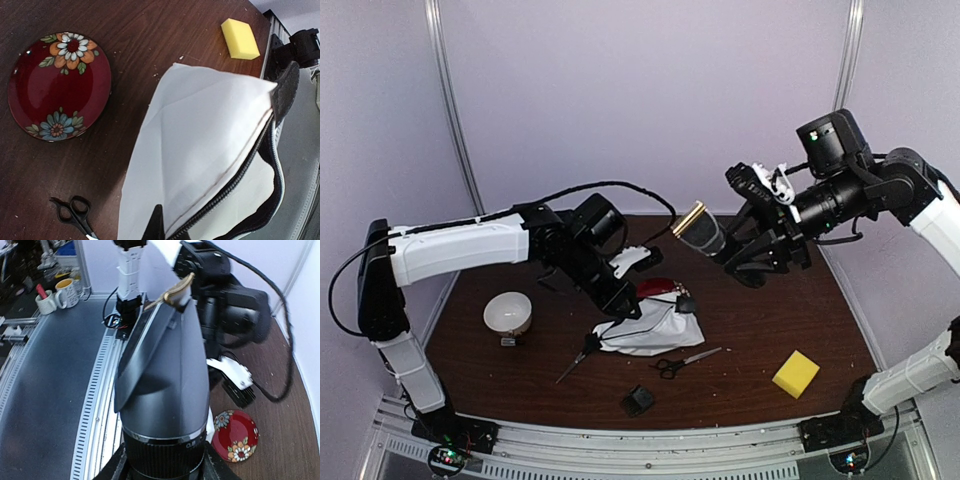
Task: Sort the hair-cutting tools
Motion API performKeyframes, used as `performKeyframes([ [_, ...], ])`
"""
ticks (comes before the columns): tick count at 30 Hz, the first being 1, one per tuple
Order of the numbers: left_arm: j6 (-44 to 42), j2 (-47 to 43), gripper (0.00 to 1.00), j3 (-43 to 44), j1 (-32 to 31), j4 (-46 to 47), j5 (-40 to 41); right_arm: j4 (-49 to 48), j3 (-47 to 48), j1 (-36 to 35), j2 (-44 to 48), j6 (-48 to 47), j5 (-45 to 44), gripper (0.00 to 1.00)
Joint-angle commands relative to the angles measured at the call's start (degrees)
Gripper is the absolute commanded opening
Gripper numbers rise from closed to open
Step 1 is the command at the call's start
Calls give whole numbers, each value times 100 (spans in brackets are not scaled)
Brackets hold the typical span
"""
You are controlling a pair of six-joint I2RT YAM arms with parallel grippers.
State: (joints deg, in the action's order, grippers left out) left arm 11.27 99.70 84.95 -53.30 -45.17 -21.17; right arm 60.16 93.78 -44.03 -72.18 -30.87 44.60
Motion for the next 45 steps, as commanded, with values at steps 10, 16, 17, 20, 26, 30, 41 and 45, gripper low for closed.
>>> performKeyframes([
  [10, 28, 201, 0, 405, 4, -106, -1759, -291, 1147, -1805, -2065, -659, -456, 19],
  [16, 35, 91, 0, 348, -52, -106, -1889, -690, 1225, -1940, -2423, -569, -391, 19],
  [17, 23, 79, 0, 341, -76, -99, -1914, -716, 1241, -1949, -2450, -565, -370, 19],
  [20, -43, 107, 0, 363, -142, -98, -1922, -777, 1366, -2003, -2512, -526, -354, 19],
  [26, -36, 117, 0, 360, -198, -98, -1966, -811, 1587, -2075, -2637, -586, -437, 20],
  [30, -91, -2, 0, 247, -199, -98, -2088, -822, 1076, -2076, -2525, -767, -677, 20],
  [41, -196, -90, 0, 83, -199, -158, -2172, -965, -165, -2075, -2128, -975, -1300, 19],
  [45, -226, -17, 0, -40, -215, -160, -2373, -1031, -436, -2081, -1944, -934, -1754, 18],
])
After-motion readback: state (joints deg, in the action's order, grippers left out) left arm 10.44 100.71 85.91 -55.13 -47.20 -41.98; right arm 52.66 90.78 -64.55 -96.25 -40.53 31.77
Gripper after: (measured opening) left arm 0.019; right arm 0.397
